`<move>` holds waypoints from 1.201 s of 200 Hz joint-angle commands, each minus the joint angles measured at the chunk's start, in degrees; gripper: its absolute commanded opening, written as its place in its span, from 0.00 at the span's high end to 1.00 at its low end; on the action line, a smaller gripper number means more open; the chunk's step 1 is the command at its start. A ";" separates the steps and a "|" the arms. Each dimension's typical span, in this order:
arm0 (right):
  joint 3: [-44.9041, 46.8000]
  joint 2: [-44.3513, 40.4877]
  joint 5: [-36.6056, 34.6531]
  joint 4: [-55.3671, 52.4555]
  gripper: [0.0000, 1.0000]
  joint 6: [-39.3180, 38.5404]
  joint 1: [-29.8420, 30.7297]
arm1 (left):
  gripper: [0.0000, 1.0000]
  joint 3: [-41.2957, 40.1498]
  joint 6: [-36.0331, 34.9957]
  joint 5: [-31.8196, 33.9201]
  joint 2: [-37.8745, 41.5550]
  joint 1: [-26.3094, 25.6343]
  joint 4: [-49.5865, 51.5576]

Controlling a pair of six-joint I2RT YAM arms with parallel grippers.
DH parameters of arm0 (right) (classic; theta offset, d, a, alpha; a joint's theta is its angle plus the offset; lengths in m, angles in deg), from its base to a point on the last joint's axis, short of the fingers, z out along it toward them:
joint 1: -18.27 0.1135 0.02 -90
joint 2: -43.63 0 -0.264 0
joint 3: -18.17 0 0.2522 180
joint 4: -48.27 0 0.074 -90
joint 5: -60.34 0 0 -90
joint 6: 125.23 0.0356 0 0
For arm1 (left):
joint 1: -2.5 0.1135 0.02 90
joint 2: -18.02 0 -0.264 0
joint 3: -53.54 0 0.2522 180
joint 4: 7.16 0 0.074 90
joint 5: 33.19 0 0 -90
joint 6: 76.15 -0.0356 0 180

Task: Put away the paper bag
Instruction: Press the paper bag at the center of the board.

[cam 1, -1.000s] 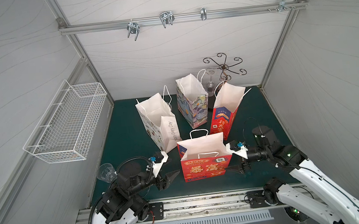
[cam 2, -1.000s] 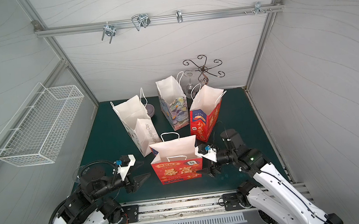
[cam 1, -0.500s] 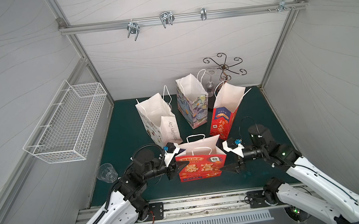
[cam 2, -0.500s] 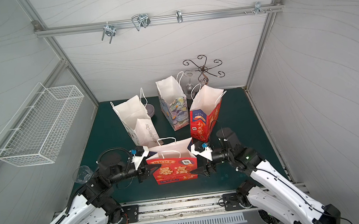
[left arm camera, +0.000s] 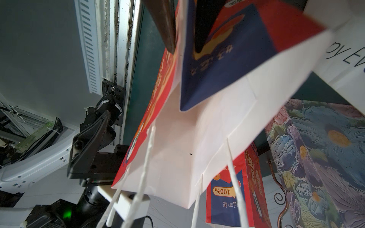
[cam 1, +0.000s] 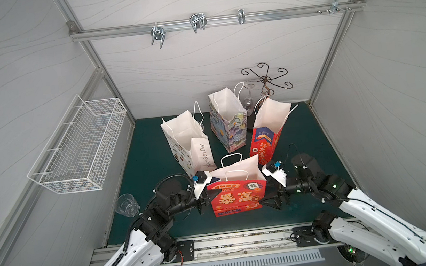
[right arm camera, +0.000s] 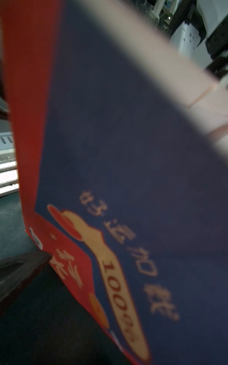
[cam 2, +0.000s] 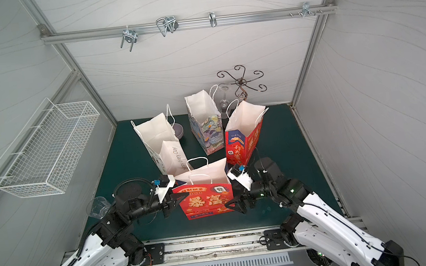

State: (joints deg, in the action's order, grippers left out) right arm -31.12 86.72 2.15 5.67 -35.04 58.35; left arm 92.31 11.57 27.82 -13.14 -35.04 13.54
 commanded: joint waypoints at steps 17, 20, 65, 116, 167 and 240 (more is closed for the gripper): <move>6.38 0.49 -6.66 9.51 0.01 11.18 2.43 | 0.80 -1.02 0.37 0.78 2.45 -0.01 -2.85; 7.18 0.42 -6.29 10.75 0.01 11.67 2.68 | 0.80 -1.11 0.36 0.80 2.50 -0.05 -2.89; 13.29 2.60 -1.64 27.30 0.01 12.46 8.75 | 0.81 -1.20 1.08 0.79 1.42 0.01 -3.50; 11.43 -1.97 -3.07 29.91 0.01 8.52 14.81 | 0.83 -1.10 0.89 1.44 0.22 -0.07 -3.65; 6.93 -6.35 -1.44 28.28 0.01 5.67 14.95 | 0.84 -0.93 0.82 1.36 -1.09 -0.05 -3.99; -6.91 -6.75 -14.24 8.18 0.01 -7.40 9.92 | 0.86 -0.74 0.66 1.94 -1.18 -0.02 -3.58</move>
State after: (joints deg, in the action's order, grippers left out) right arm -33.48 81.54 -5.70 25.47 -34.95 72.25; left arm 90.63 12.55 29.37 -14.71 -35.04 11.46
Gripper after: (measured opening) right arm 0.993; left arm 0.140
